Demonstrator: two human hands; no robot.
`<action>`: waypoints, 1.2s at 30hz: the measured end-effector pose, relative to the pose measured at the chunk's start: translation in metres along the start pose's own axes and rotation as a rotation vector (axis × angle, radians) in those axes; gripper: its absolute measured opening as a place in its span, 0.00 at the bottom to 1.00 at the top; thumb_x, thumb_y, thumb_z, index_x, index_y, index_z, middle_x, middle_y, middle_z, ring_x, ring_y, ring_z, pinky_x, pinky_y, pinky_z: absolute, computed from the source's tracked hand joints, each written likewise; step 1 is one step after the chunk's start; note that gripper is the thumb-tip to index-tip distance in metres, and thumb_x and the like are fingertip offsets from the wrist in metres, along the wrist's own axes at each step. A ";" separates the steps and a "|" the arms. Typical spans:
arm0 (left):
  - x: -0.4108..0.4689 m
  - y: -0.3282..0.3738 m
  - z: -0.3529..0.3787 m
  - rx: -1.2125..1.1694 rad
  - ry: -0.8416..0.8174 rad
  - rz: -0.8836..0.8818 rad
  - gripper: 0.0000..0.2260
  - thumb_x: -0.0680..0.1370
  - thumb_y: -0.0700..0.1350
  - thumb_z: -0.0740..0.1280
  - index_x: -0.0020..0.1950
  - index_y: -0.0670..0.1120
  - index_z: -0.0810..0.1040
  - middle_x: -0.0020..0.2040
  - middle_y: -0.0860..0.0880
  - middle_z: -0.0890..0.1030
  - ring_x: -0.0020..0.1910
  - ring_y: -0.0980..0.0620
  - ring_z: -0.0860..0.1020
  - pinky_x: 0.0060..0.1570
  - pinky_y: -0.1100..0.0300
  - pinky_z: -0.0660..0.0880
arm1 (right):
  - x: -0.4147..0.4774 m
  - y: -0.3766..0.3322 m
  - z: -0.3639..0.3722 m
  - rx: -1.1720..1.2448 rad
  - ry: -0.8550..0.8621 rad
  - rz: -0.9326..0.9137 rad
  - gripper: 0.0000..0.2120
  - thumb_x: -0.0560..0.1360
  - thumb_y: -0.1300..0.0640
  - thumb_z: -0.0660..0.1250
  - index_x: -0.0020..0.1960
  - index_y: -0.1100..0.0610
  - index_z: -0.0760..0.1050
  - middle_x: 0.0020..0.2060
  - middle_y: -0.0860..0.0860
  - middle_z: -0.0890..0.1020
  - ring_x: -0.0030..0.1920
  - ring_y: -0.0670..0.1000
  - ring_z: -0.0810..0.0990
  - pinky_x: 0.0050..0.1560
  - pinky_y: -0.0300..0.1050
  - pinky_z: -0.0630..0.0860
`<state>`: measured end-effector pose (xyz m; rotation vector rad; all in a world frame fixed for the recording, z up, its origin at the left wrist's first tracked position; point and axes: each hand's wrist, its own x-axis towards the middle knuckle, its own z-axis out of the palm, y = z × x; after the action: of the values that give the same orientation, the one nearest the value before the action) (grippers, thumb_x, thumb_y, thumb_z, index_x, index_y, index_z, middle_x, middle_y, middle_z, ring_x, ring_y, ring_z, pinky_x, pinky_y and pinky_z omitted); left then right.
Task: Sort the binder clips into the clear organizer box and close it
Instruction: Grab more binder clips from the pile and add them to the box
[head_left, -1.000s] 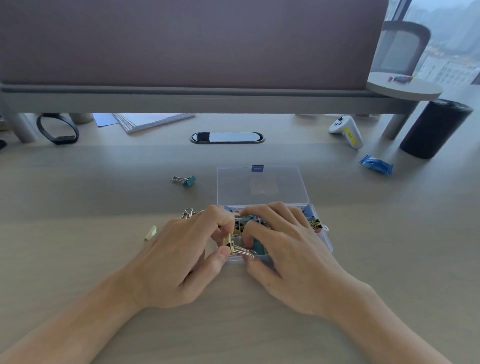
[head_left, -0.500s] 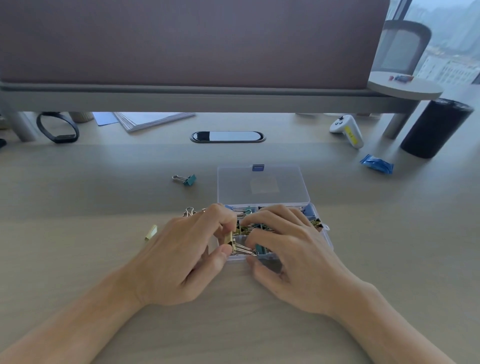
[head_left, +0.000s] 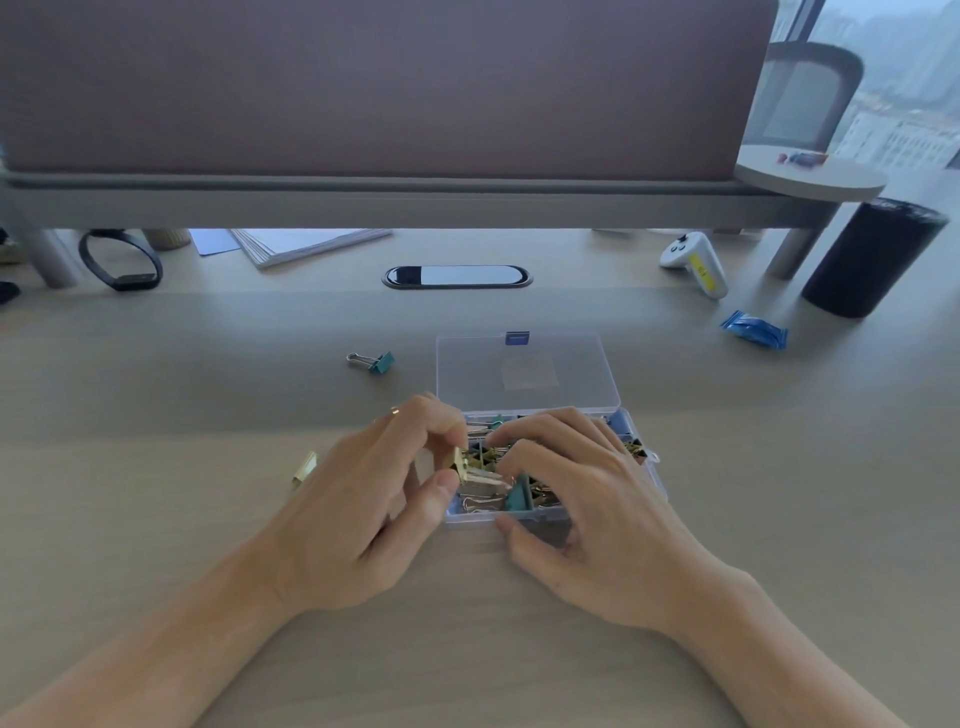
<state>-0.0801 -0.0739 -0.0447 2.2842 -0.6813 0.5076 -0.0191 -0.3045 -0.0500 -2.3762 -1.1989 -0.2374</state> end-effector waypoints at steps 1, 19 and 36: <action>0.000 0.000 -0.001 0.024 0.023 -0.023 0.07 0.81 0.46 0.59 0.58 0.50 0.69 0.48 0.56 0.74 0.39 0.49 0.75 0.40 0.49 0.74 | 0.000 0.000 0.000 0.020 0.022 0.010 0.10 0.76 0.43 0.69 0.54 0.44 0.76 0.62 0.36 0.77 0.66 0.42 0.72 0.66 0.44 0.71; 0.001 -0.001 0.001 0.333 -0.120 0.017 0.06 0.77 0.49 0.70 0.53 0.51 0.81 0.52 0.56 0.79 0.52 0.54 0.77 0.52 0.54 0.76 | 0.000 0.010 0.007 0.107 0.141 -0.089 0.01 0.77 0.54 0.74 0.49 0.49 0.84 0.49 0.39 0.82 0.54 0.44 0.77 0.56 0.45 0.75; -0.003 -0.006 0.004 0.334 -0.031 0.108 0.04 0.77 0.48 0.73 0.45 0.48 0.84 0.51 0.54 0.82 0.52 0.52 0.79 0.53 0.55 0.76 | -0.004 0.012 0.007 0.035 0.135 -0.154 0.04 0.79 0.53 0.72 0.47 0.50 0.85 0.47 0.41 0.84 0.53 0.46 0.79 0.55 0.48 0.76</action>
<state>-0.0781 -0.0719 -0.0526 2.5796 -0.7869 0.6817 -0.0125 -0.3097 -0.0616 -2.2020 -1.3112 -0.4162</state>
